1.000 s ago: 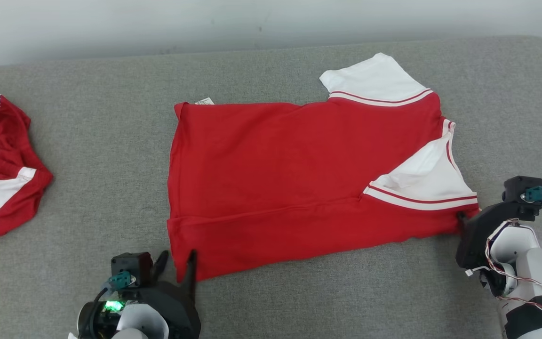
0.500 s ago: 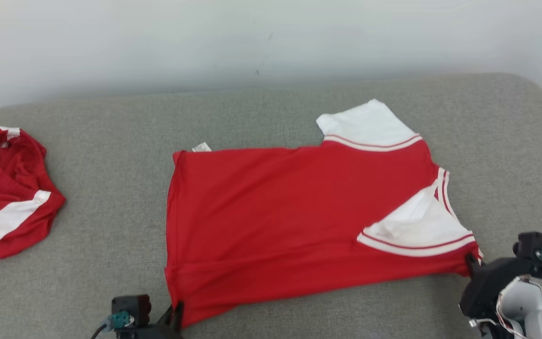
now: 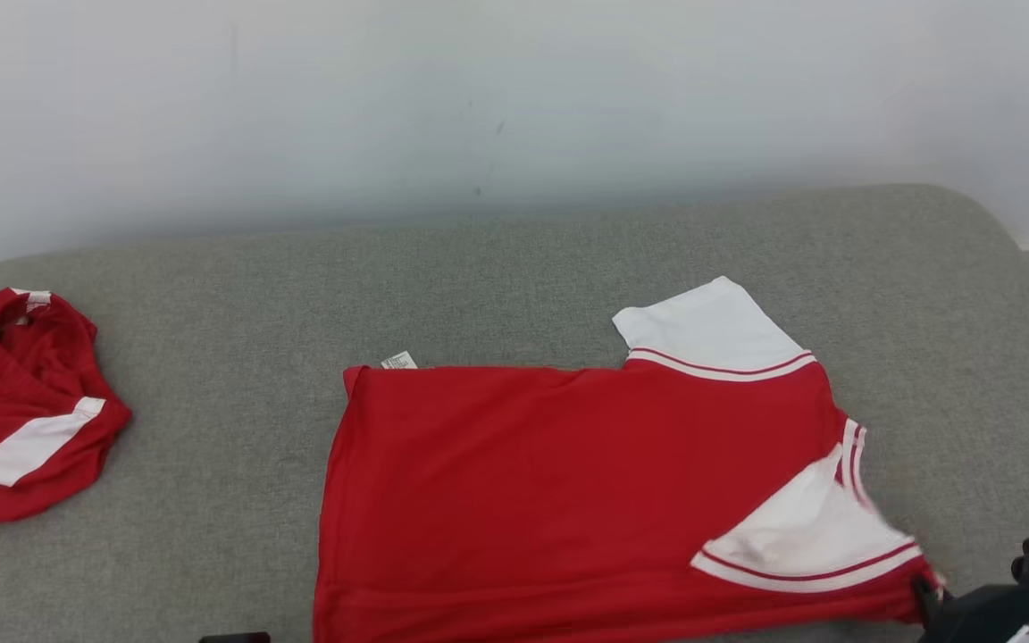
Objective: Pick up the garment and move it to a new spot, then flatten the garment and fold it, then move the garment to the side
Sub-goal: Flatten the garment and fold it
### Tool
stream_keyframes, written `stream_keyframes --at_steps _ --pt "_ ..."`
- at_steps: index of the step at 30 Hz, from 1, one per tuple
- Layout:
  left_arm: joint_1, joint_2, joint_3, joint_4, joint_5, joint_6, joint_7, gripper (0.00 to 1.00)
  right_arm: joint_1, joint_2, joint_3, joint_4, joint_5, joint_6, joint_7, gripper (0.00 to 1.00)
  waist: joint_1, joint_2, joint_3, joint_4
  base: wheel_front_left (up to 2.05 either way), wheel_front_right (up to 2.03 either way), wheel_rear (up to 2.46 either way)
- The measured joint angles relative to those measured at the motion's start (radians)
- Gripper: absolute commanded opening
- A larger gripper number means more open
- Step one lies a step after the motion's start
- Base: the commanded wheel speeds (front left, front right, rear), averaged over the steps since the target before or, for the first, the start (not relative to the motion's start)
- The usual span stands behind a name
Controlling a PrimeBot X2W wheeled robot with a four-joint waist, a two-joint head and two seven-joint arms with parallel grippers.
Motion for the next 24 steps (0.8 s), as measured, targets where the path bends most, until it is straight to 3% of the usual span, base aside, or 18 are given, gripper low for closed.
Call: stream_keyframes --at_steps 1,2,9,15,24 --pt "0.009 0.002 -0.001 -0.009 0.000 0.003 0.007 0.49 0.010 -0.001 0.005 -0.001 0.012 0.000 0.008 0.84 0.0000 0.0000 -0.002 -0.001 0.00 0.00 0.00" --pt "0.018 0.005 -0.001 -0.018 0.000 0.010 0.012 1.00 0.021 -0.001 0.010 -0.002 0.017 0.000 0.011 1.00 0.0000 0.0000 -0.003 -0.001 0.00 0.00 0.00" --pt "0.059 0.007 -0.006 -0.070 -0.008 0.039 0.035 1.00 0.041 -0.002 0.031 -0.035 -0.006 0.000 -0.001 1.00 0.0000 0.0000 -0.003 0.000 0.00 0.00 0.00" --pt "0.043 0.028 0.019 -0.142 -0.017 0.053 0.060 1.00 -0.051 -0.015 0.076 -0.088 -0.057 0.000 0.022 1.00 0.0000 -0.0001 0.015 0.000 0.00 0.00 0.00" --pt "-0.260 0.054 0.021 -0.111 -0.017 0.012 0.187 1.00 -0.366 -0.128 0.218 -0.010 -0.049 0.000 0.122 1.00 0.0002 0.0000 0.089 0.007 0.00 0.00 0.00"
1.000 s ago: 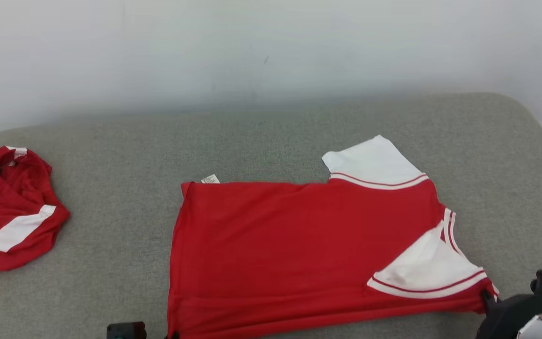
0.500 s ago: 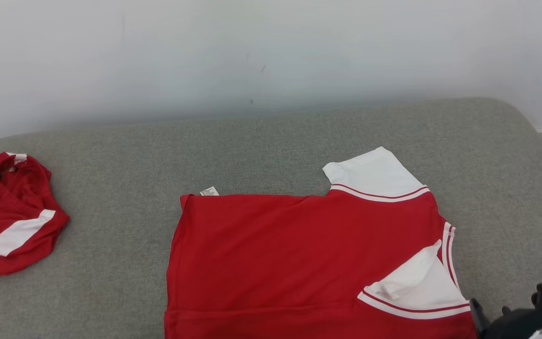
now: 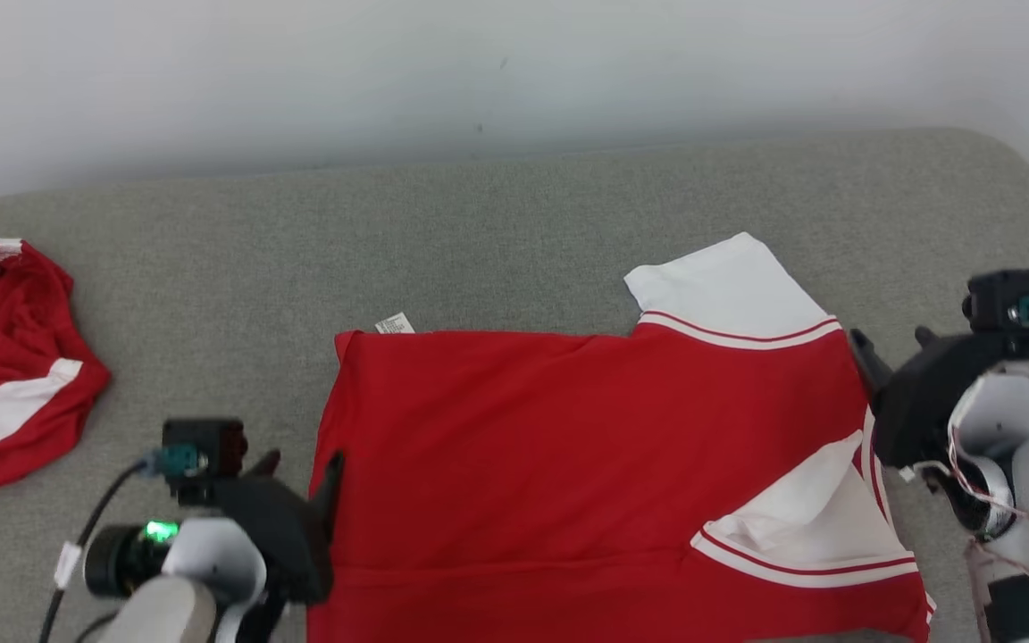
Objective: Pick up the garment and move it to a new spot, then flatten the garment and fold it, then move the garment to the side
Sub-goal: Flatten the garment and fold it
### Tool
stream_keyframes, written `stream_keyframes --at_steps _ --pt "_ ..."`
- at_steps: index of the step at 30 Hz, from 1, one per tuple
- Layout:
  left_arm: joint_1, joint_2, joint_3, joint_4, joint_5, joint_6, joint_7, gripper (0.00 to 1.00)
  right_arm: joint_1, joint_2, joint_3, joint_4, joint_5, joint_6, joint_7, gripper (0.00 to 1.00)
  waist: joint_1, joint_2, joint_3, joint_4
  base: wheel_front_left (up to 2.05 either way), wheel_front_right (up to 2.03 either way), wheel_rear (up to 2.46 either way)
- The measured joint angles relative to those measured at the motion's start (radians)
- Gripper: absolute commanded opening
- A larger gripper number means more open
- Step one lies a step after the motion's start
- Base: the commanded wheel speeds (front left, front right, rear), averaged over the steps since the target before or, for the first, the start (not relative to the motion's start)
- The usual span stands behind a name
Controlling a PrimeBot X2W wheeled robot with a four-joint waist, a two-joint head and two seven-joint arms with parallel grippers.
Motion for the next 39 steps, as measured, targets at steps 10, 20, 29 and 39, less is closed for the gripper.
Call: stream_keyframes --at_steps 10,20,29,39 --pt "-0.365 -0.018 -0.070 0.205 0.062 -0.058 0.124 1.00 -0.303 -0.046 0.140 0.259 0.007 0.000 -0.017 1.00 0.0002 0.0001 0.120 0.005 0.00 0.00 0.00" --pt "-0.528 -0.040 -0.084 0.371 0.086 -0.075 0.115 1.00 -0.466 -0.044 0.194 0.442 0.011 0.000 -0.100 1.00 0.0001 0.0001 0.194 0.003 0.00 0.00 0.00" --pt "-0.590 -0.062 -0.086 0.453 0.081 -0.088 0.103 1.00 -0.557 -0.043 0.226 0.544 0.022 0.000 -0.144 1.00 0.0001 0.0002 0.238 -0.006 0.00 0.00 0.00" --pt "-0.625 -0.081 -0.110 0.493 0.081 -0.111 0.081 0.00 -0.596 -0.047 0.225 0.625 0.046 0.000 -0.167 1.00 -0.0001 0.0001 0.264 -0.001 0.00 0.00 0.00"
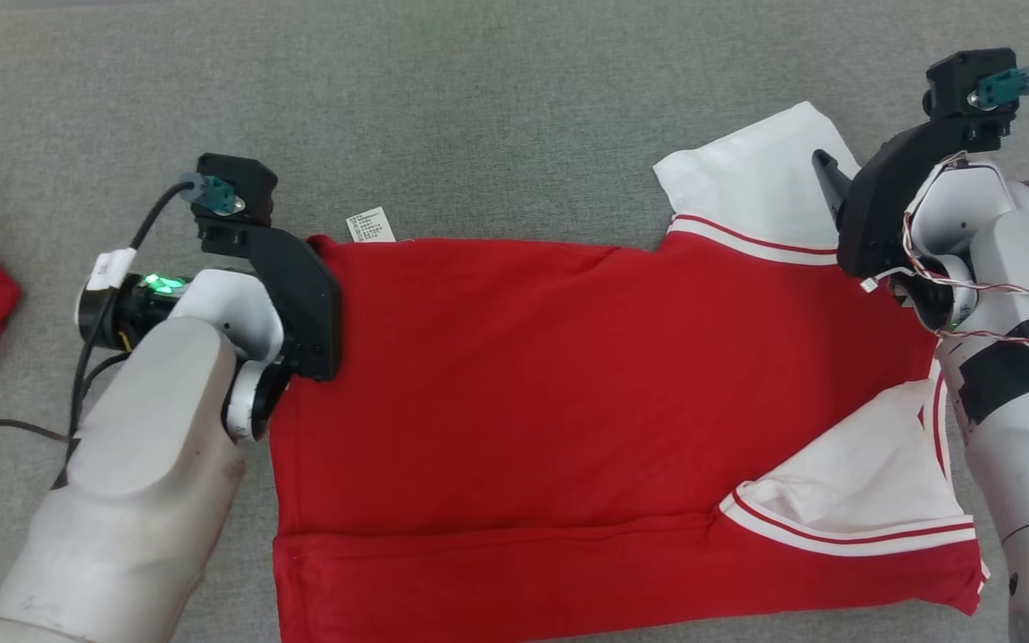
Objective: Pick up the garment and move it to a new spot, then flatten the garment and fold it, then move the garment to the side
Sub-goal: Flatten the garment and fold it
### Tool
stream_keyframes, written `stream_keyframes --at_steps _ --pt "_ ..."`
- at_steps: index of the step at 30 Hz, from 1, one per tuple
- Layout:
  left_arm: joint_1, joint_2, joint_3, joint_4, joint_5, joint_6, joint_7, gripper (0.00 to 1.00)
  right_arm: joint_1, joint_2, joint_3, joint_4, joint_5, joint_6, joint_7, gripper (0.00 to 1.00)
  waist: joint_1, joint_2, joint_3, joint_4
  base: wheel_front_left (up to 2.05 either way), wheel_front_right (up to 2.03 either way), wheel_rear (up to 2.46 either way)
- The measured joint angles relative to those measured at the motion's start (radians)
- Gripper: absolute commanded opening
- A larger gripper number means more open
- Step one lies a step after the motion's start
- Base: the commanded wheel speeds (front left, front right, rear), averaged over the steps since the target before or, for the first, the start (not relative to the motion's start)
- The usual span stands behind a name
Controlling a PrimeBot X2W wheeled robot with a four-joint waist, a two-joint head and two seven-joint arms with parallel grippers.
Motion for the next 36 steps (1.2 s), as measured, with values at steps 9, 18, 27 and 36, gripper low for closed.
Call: stream_keyframes --at_steps 9,18,27,36 --pt "-0.003 -0.044 -0.030 -0.006 0.024 0.028 -0.075 0.00 -0.034 -0.049 -0.049 0.053 0.012 0.000 -0.030 1.00 0.0000 -0.0001 0.027 0.041 0.00 0.00 0.00" --pt "0.003 -0.096 -0.050 -0.017 0.027 0.049 -0.119 0.00 -0.036 -0.097 -0.028 0.067 0.013 0.000 -0.030 1.00 0.0000 -0.0002 0.049 0.100 0.00 0.00 0.00" --pt "-0.006 -0.138 -0.071 -0.009 0.015 0.045 -0.150 0.00 -0.028 -0.159 -0.044 0.078 -0.025 0.000 -0.089 1.00 -0.0001 -0.0001 0.073 0.144 0.00 0.00 0.00" --pt "-0.029 -0.154 -0.085 -0.004 0.010 0.037 -0.163 0.00 -0.076 -0.166 -0.029 0.103 -0.005 -0.003 0.018 1.00 -0.0003 -0.0004 0.106 0.172 0.00 0.00 0.00"
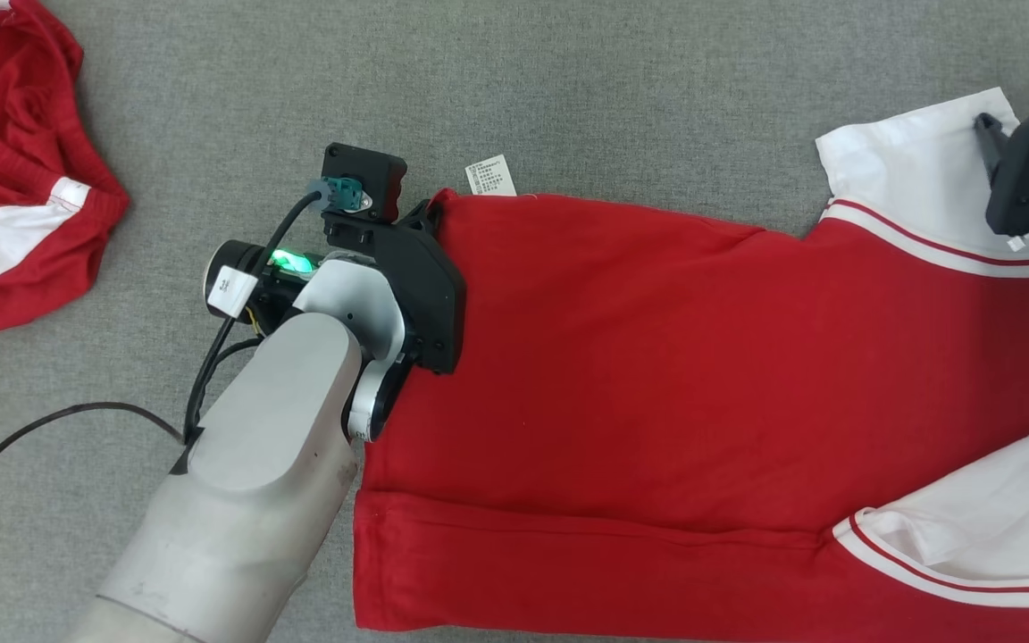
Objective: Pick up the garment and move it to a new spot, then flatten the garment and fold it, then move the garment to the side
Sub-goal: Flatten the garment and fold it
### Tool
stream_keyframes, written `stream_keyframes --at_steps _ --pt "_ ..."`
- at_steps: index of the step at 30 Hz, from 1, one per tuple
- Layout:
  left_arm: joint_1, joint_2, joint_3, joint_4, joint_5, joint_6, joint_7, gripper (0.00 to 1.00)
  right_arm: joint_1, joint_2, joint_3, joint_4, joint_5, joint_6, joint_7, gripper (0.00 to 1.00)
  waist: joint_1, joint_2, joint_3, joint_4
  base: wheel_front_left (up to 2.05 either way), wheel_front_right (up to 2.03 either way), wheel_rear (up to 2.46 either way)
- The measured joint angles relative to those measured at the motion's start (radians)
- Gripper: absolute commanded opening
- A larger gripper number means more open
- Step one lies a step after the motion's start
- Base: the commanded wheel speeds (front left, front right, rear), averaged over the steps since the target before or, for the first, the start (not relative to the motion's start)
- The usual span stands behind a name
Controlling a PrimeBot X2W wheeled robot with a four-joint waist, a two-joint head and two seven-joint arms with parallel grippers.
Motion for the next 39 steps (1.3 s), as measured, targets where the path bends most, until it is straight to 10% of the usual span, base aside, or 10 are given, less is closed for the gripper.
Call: stream_keyframes --at_steps 5,7,10,39 --pt "-0.003 0.002 0.000 0.005 -0.004 0.001 -0.007 0.00 0.007 0.001 0.059 -0.033 0.078 -0.003 0.052 0.93 0.0000 -0.0001 0.003 -0.001 0.00 0.00 0.00" --pt "-0.004 0.003 0.000 0.007 -0.006 0.001 -0.008 0.00 0.013 -0.003 0.073 -0.043 0.101 -0.003 0.070 0.67 0.0000 0.0000 0.002 -0.002 0.00 0.00 0.00" --pt "-0.006 0.004 -0.002 0.011 -0.009 0.000 -0.010 0.00 0.025 -0.011 0.090 -0.058 0.114 0.001 0.062 0.00 0.0000 0.0000 0.000 -0.004 0.00 0.00 0.00" --pt "0.208 0.030 0.045 0.018 -0.062 0.034 -0.306 0.00 0.377 0.004 0.089 -0.215 0.135 0.004 -0.521 0.00 0.0001 0.0003 -0.218 -0.053 0.00 0.00 0.00"
